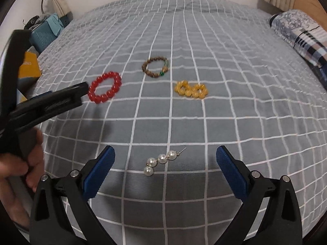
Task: Organize jewelry
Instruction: 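Withdraw both tools and move toward the red bead bracelet and pearl earring, then grasp the red bead bracelet with left tool while right tool grasps the pearl earring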
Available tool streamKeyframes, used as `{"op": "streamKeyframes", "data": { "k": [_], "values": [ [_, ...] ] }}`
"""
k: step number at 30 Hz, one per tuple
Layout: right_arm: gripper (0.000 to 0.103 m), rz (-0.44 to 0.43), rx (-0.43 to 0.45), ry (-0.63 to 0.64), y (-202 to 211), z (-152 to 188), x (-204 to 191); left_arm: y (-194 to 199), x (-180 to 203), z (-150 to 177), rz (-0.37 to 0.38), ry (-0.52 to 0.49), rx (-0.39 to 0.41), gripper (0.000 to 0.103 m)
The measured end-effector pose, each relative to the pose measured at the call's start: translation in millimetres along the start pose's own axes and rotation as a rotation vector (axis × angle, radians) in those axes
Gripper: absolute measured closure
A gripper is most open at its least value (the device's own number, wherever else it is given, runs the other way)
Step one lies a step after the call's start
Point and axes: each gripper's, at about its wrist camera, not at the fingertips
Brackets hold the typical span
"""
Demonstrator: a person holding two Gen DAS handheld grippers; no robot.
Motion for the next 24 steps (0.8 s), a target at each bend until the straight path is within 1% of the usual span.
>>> {"op": "streamKeyframes", "data": {
  "k": [1,4,6,8,9,10,11,13,14,16,17,19,20,22,24],
  "values": [
    [0.008,-0.005,-0.011,0.0,-3.1,-0.1,-0.8,-5.1,-0.3,-2.1,-0.003,0.004,-0.008,0.007],
    [0.014,-0.002,-0.036,-0.005,-12.0,1.0,-0.7,-15.1,-0.7,-8.6,-0.005,0.012,-0.008,0.007],
    [0.017,-0.005,-0.051,-0.005,-16.6,1.9,-0.6,-20.2,-2.8,-10.2,-0.001,0.029,-0.009,0.008],
    [0.02,-0.006,-0.065,-0.004,-21.4,4.3,-0.9,-29.3,-4.5,-11.5,0.009,0.046,-0.025,0.009],
    [0.024,-0.007,-0.076,-0.005,-24.2,5.6,-1.3,-32.8,-5.0,-11.8,0.014,0.049,-0.033,0.012],
    [0.025,-0.007,-0.08,-0.004,-26.0,6.1,-1.4,-36.5,-5.8,-11.4,0.016,0.051,-0.042,0.014],
    [0.026,-0.003,-0.084,-0.002,-28.1,6.7,-1.7,-40.7,-4.5,-11.2,0.012,0.047,-0.049,0.016],
    [0.03,0.003,-0.087,-0.006,-30.8,6.8,-0.7,-44.2,-1.2,-9.9,-0.006,0.026,-0.047,0.017],
    [0.031,0.005,-0.087,-0.008,-31.4,6.5,0.0,-46.0,1.1,-9.3,-0.015,0.009,-0.047,0.02],
    [0.038,0.017,-0.083,-0.008,-31.9,7.0,-0.3,-47.4,1.6,-9.3,-0.011,0.006,-0.05,0.023],
    [0.04,0.022,-0.081,-0.005,-31.8,7.1,-0.9,-47.5,0.5,-9.6,-0.005,0.013,-0.049,0.027],
    [0.049,0.03,-0.08,-0.006,-31.8,7.0,-0.2,-47.0,0.4,-9.7,-0.006,0.012,-0.049,0.034],
    [0.05,0.034,-0.082,-0.005,-31.5,6.9,0.4,-46.7,1.6,-9.4,-0.008,0.006,-0.048,0.041],
    [0.06,0.041,-0.082,-0.004,-32.2,6.1,0.4,-45.9,2.0,-9.7,-0.011,-0.003,-0.048,0.047],
    [0.068,0.049,-0.083,-0.003,-32.2,5.4,1.1,-44.8,2.7,-9.8,-0.013,-0.01,-0.049,0.057]
  ]
}}
Point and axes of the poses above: each gripper's, at about its wrist camera, not at the fingertips, and y roughly against the way its jaws point, x to its right, z to its underside, and after that the axes turned 5 degrees about z, right-handed
